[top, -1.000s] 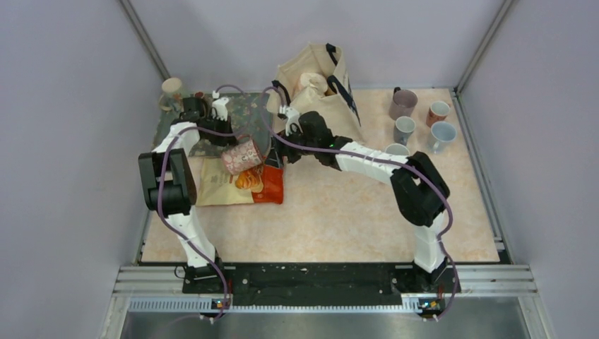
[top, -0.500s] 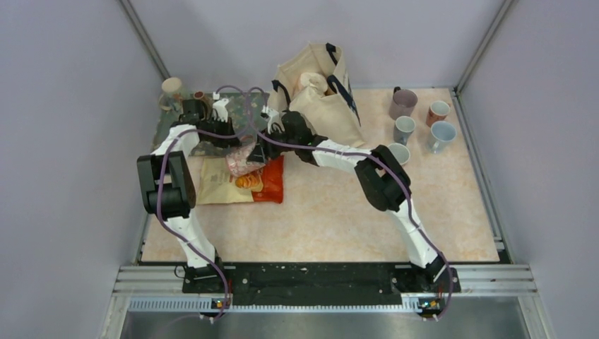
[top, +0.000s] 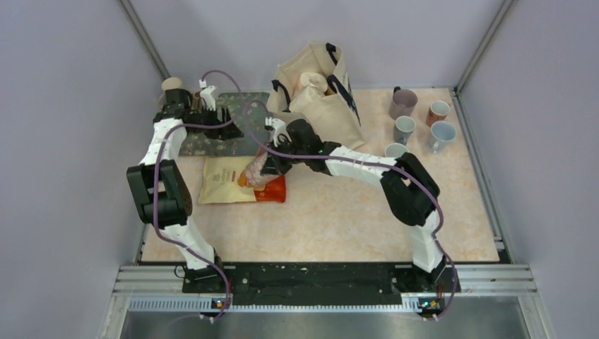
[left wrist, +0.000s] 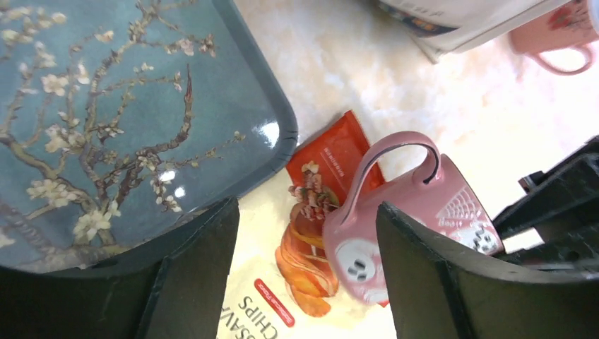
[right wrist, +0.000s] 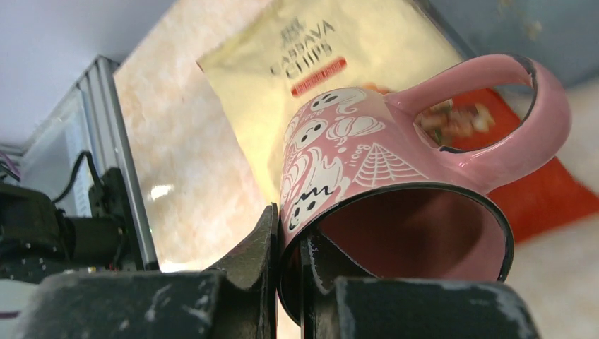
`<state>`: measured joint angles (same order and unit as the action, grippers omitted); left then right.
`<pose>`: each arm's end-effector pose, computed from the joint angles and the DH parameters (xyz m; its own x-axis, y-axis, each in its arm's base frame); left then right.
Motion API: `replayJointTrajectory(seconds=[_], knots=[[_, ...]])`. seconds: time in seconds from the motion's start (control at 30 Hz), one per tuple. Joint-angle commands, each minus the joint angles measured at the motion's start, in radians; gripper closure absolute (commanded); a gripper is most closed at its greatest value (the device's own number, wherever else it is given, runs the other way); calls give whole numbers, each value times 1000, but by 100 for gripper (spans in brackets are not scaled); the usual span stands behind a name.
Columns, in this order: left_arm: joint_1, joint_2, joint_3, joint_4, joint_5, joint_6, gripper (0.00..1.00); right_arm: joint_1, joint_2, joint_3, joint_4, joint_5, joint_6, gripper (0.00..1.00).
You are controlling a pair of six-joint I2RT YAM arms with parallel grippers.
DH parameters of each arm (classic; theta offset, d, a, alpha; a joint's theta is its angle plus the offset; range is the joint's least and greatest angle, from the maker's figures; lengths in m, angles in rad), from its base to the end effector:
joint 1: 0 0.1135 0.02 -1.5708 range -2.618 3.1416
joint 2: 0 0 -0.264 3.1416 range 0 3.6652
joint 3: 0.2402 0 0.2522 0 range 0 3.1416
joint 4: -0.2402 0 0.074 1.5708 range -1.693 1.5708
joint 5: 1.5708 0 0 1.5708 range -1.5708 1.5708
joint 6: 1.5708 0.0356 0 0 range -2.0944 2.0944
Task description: Turn the mug right side up
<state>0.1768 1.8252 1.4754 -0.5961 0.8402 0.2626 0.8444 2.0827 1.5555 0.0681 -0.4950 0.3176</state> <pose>0.3928 0.0432 0.2621 -0.6901 0.0527 -0.7218 0.5081 0.7454 -0.4315 0.3099 0.3743 0.2256 -0.5734 -0.2316 -0.7859 -0.8017 0.3563 0.4799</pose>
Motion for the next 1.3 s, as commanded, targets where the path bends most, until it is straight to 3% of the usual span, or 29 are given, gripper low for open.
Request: replayJointTrajectory(seconds=[0.0, 0.3, 0.53, 0.67, 0.77, 0.87, 1.0, 1.27], knots=[[61, -120, 93, -131, 134, 20, 22, 10, -248, -52, -57, 105, -91, 100], [62, -237, 20, -142, -262, 51, 21, 2, -510, -24, -736, 433, -255, 100], [62, -272, -22, -175, -288, 87, 21, -79, -701, -37, -1164, 696, -71, 100], [62, -275, -23, -184, -285, 85, 21, -261, -801, 52, -1316, 830, -42, 100], [62, -285, -25, -193, -300, 86, 21, -478, -815, 75, -1337, 851, -94, 100], [62, -298, -35, -199, -311, 95, 21, -641, -806, 36, -1235, 911, -125, 100], [62, -306, -40, -206, -338, 99, 21, -917, -766, -49, -1086, 782, -136, 100], [62, -301, -69, -188, -421, 85, 21, -1114, -691, -243, -860, 620, -101, 100]])
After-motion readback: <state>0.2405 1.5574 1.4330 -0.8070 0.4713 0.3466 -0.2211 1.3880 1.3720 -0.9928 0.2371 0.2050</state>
